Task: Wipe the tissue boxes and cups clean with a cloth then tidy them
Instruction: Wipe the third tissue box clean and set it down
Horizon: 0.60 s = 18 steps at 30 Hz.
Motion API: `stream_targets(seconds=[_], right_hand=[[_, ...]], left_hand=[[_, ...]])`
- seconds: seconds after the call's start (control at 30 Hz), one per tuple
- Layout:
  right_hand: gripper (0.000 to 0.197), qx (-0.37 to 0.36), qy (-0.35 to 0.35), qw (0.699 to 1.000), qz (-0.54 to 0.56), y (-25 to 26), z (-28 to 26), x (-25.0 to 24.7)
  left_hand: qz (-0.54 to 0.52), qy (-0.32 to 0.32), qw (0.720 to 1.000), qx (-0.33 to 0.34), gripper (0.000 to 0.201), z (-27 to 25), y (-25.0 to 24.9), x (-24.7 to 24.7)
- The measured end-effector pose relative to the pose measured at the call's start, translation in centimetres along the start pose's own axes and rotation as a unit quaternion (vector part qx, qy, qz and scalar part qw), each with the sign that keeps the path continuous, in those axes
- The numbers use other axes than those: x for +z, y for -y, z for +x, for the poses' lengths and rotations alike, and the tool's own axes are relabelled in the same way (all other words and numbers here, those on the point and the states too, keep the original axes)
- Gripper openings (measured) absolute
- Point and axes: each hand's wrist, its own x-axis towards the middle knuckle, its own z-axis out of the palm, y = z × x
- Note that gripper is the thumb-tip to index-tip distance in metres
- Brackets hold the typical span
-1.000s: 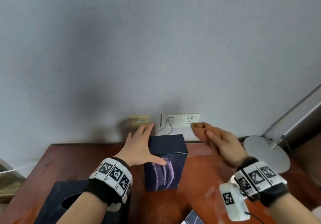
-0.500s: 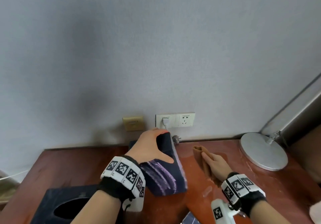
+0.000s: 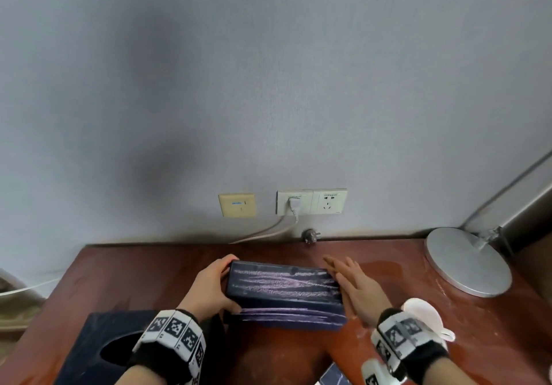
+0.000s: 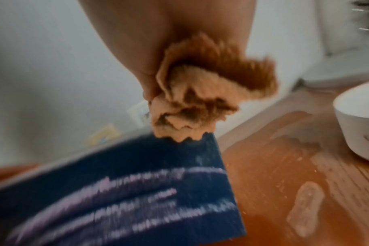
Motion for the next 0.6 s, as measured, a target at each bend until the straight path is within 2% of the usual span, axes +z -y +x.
stream_targets(seconds=[0.07,0.1,0.13,0.17,0.2,0.27,0.43,0.53,0.57,0.6], right_hand=[[0.094,-0.052,0.023,0.986,-0.158,0.3,-0.2,2.2],[0.113,-0.052,0.008,0.981,-0.187,0.5,-0.3,3.0],[0.117,-0.053,-0.023,0.979,-0.196,0.8,-0.4,3.6],[0.109,-0.057,-0.033,0.972,-0.226,0.9,-0.5,4.0],[0.094,-0.055,-0.041,0.964,-0.257,1.1,-0.7,4.5],[0.067,-0.062,-0.019,0.963,-0.262,2.0,-0.9,5.2],[0.053,-0.164,0.026,0.958,-0.236,5.4,-2.0,8.9],[0.050,-0.251,0.063,0.941,-0.220,7.8,-3.2,11.1],[0.050,-0.287,0.066,0.930,-0.219,8.3,-3.0,10.7],[0.050,-0.319,0.038,0.925,-0.201,8.2,-2.3,9.9]], left_hand=[[0.027,-0.010,1.000,-0.011,0.075,-0.8,1.4,0.3],[0.032,-0.015,0.999,-0.017,0.077,-1.1,2.0,0.5],[0.034,-0.021,0.999,-0.020,0.079,-1.2,2.5,0.7],[0.038,-0.026,0.999,-0.022,0.081,-1.2,2.8,0.8],[0.046,-0.028,0.998,-0.021,0.082,-1.1,3.2,0.9],[0.060,-0.030,0.998,-0.023,0.084,-1.0,3.3,1.0],[0.074,-0.034,0.996,-0.025,0.084,-1.0,3.2,1.1],[0.094,-0.021,0.995,-0.029,0.090,-0.9,3.3,0.8],[0.093,-0.009,0.995,-0.032,0.092,-0.8,3.3,0.5],[0.086,0.009,0.996,-0.040,0.094,-0.8,3.2,0.1]])
